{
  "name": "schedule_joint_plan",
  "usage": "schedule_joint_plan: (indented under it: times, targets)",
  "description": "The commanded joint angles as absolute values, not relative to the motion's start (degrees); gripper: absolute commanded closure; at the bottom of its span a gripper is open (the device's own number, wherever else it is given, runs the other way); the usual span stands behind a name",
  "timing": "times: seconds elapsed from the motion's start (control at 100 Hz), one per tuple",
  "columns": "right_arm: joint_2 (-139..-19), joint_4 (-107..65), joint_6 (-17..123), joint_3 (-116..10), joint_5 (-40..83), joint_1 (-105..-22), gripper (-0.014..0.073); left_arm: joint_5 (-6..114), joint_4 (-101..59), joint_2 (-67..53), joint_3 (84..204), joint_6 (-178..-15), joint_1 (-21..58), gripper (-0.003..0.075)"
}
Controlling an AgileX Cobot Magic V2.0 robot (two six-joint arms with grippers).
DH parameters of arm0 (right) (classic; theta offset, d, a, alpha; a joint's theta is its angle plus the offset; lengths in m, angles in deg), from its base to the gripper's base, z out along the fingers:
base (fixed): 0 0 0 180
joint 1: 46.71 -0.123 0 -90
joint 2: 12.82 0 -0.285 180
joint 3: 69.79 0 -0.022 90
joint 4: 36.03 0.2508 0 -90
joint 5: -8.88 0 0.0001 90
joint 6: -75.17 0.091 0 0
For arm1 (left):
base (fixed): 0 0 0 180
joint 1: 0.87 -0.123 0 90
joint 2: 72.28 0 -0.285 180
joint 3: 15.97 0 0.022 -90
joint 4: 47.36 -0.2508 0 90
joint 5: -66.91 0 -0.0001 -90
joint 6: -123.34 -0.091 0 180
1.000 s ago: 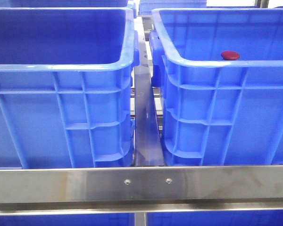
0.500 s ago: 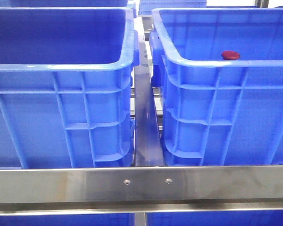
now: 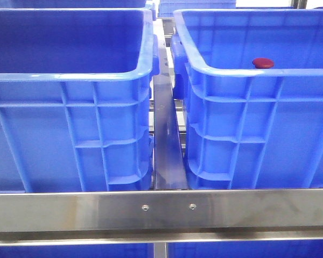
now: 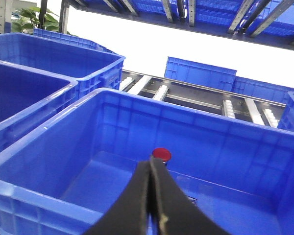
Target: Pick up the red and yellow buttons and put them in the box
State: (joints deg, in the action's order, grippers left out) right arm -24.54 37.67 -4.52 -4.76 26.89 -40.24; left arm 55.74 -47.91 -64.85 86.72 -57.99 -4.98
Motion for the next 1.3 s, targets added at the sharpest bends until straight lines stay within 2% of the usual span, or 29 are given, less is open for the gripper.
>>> schedule_joint_plan:
  times: [0.0,0.48,0.66,0.75,0.95,1.06,1.17,1.29]
  targets:
    - [-25.16,38.56,-4.94,-6.29,25.97,-40.0,0.0663,60.04,-47.76,-66.55,83.69,-57.88,-4.56,0.074]
    - [-25.16,38.61,-4.94,-6.29,25.43,-40.12,0.0663,60.04,-47.76,-66.55,83.69,-57.88,-4.56,0.074]
    - [-25.16,33.74,-1.21,-6.22,18.86,-40.12,0.0663,60.04,-47.76,-66.55,83.69,-57.88,-4.56,0.074]
    - [-25.16,20.99,11.92,-6.22,18.12,-40.12,0.0663,60.04,-47.76,-66.55,83.69,-57.88,-4.56,0.074]
    - [-25.16,-18.25,56.5,-6.17,16.01,-40.62,0.0663,60.04,-47.76,-66.55,83.69,-57.88,-4.56,0.074]
    - [-25.16,-36.03,73.68,-3.64,4.18,-42.84,0.0663,60.04,-47.76,-66.55,83.69,-57.88,-4.56,0.074]
    - [-24.34,-46.32,84.82,2.22,-9.22,-44.36,0.0663,60.04,-47.76,-66.55,83.69,-57.88,-4.56,0.074]
    - [-22.25,-48.13,88.35,7.38,-10.76,-44.57,0.0663,60.04,-47.76,-66.55,83.69,-57.88,-4.56,0.074]
